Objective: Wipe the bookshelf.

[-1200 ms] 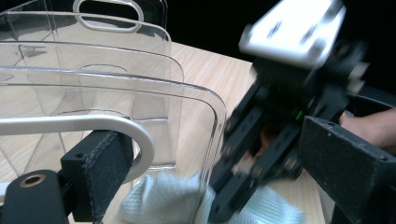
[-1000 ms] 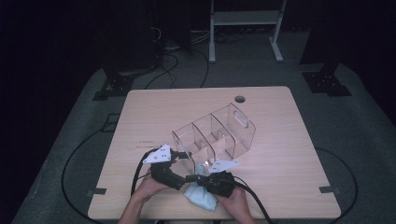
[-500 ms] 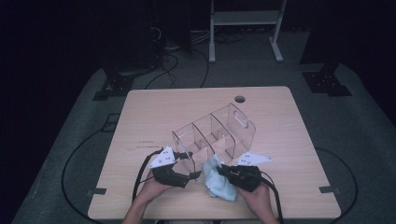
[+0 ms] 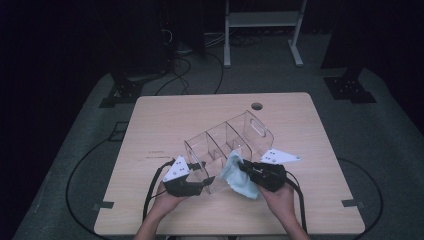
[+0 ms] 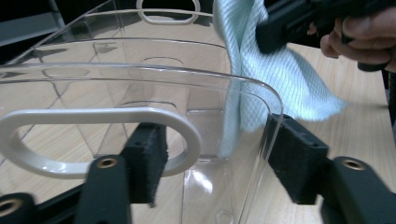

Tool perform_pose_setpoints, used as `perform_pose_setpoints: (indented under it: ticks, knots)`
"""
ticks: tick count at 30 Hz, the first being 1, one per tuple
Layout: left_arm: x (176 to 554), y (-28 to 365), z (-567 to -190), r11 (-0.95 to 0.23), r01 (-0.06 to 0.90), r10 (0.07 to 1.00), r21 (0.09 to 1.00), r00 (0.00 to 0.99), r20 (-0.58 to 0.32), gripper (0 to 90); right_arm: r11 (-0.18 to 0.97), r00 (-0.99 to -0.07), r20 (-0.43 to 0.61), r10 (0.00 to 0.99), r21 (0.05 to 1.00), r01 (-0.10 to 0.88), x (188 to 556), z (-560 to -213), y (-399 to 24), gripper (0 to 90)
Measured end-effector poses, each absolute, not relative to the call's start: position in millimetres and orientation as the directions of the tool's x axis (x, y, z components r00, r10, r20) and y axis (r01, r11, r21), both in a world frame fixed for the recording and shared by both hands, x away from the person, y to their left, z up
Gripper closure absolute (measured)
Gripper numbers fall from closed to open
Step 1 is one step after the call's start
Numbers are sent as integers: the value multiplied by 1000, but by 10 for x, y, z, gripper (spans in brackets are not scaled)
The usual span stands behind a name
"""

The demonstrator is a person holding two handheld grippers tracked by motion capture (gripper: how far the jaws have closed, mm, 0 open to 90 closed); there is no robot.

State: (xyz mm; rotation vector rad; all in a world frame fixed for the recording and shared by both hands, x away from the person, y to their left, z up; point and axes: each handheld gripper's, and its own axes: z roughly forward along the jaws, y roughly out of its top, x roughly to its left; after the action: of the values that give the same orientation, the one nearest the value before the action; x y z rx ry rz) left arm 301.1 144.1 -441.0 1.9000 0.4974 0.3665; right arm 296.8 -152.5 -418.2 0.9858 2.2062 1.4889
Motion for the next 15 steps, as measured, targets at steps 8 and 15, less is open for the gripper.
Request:
perform_pose_setpoints:
  ticks: [8,15]
  knots:
    - [2992,1434,-4400,-337,150,493,929,869,39,467,290,-726,102,681,872,394,2971,-4381,-1352,822]
    - [2997,1449,-4406,-328,152,494,932,869,32,469,292,-696,155,701,828,478,3079,-4786,-1315,825]
